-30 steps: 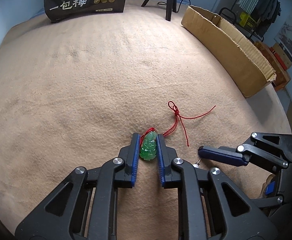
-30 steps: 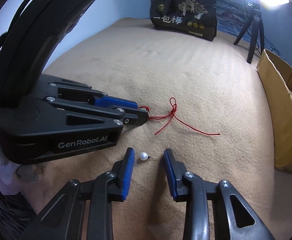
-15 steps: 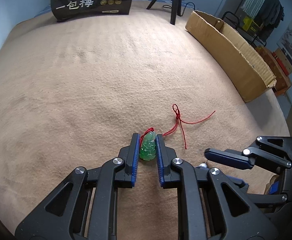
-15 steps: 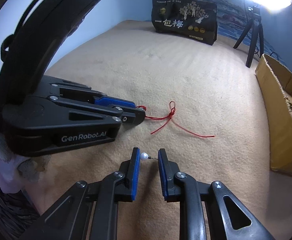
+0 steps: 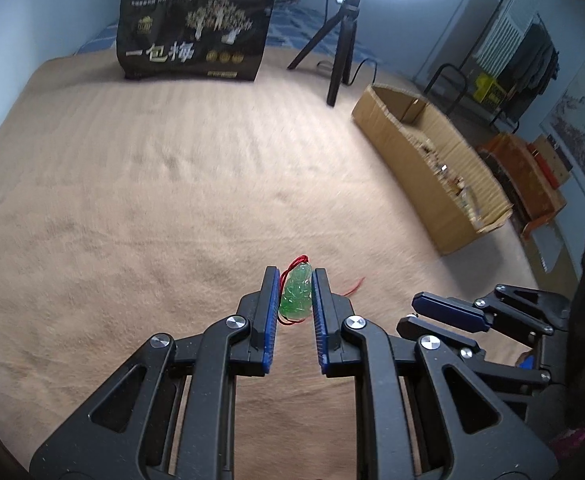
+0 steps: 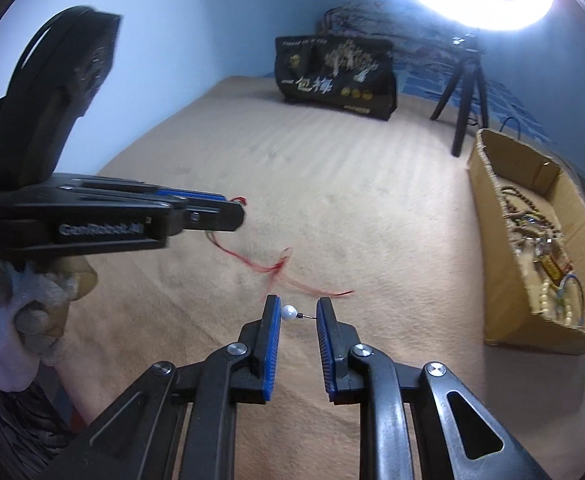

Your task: Organize jewelry

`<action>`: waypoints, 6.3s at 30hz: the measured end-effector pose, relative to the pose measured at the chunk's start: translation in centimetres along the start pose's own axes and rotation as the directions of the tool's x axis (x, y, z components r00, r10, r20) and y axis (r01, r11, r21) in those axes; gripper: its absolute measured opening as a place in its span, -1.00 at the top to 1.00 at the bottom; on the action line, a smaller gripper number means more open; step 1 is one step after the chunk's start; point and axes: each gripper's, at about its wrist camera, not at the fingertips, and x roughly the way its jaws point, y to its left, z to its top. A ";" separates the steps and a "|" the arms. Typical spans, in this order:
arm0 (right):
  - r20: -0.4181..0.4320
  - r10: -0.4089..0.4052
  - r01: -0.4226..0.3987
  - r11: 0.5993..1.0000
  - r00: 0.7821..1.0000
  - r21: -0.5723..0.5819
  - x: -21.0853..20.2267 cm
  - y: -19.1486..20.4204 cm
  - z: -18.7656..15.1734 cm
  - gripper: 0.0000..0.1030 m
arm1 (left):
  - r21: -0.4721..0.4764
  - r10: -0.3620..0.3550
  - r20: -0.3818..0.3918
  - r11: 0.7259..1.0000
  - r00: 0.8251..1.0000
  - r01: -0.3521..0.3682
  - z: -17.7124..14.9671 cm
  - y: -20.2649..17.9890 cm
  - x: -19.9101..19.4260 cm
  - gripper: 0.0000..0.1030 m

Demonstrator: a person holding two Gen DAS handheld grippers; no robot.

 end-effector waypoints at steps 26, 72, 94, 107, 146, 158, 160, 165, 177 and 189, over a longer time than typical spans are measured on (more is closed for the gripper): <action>0.162 -0.179 0.133 0.957 0.970 0.260 -9.1 -13.8 3.2 0.67 | 0.048 -0.173 0.115 0.984 0.978 0.169 6.4 -9.0 -3.6 0.72; 0.047 -0.274 0.237 0.896 0.961 0.376 -2.7 -26.9 4.6 0.67 | 0.111 -0.215 -0.012 0.970 0.977 0.215 11.1 -18.6 9.0 0.72; 0.067 -0.313 0.258 0.870 0.947 0.421 -2.8 -27.5 5.1 -0.41 | 0.193 -0.104 -0.053 0.975 0.993 0.112 9.5 -19.0 10.5 0.12; 0.094 -0.348 0.284 0.870 0.933 0.403 -6.2 -25.8 5.7 -0.72 | 0.239 -0.041 0.018 0.970 0.999 0.035 8.6 -19.1 7.3 -0.31; 0.244 -0.487 0.397 0.853 0.838 0.340 -20.2 -12.1 2.7 -0.99 | 0.266 0.007 0.319 0.959 0.948 -0.096 2.1 -16.2 -11.2 -0.61; 0.295 -0.528 0.406 0.828 0.796 0.386 -22.2 -9.5 0.8 -0.99 | 0.261 0.029 0.415 0.954 0.909 -0.149 0.6 -16.4 -13.9 -0.99; 0.296 -0.534 0.415 0.826 0.792 0.380 -22.1 -9.2 0.7 -0.99 | 0.263 0.037 0.417 0.952 0.908 -0.160 0.6 -16.5 -13.8 -1.00; 0.291 -0.542 0.426 0.823 0.789 0.377 -21.6 -9.1 0.8 -0.99 | 0.253 0.060 0.406 0.951 0.912 -0.176 0.6 -16.6 -13.4 -1.00; 0.285 -0.546 0.431 0.820 0.788 0.378 -21.3 -9.3 0.7 -0.99 | 0.256 0.056 0.403 0.951 0.914 -0.171 0.4 -16.7 -13.5 -1.00; 0.275 -0.544 0.429 0.818 0.793 0.382 -21.2 -9.4 0.5 -0.99 | 0.253 0.059 0.403 0.952 0.913 -0.173 0.2 -16.7 -13.4 -1.00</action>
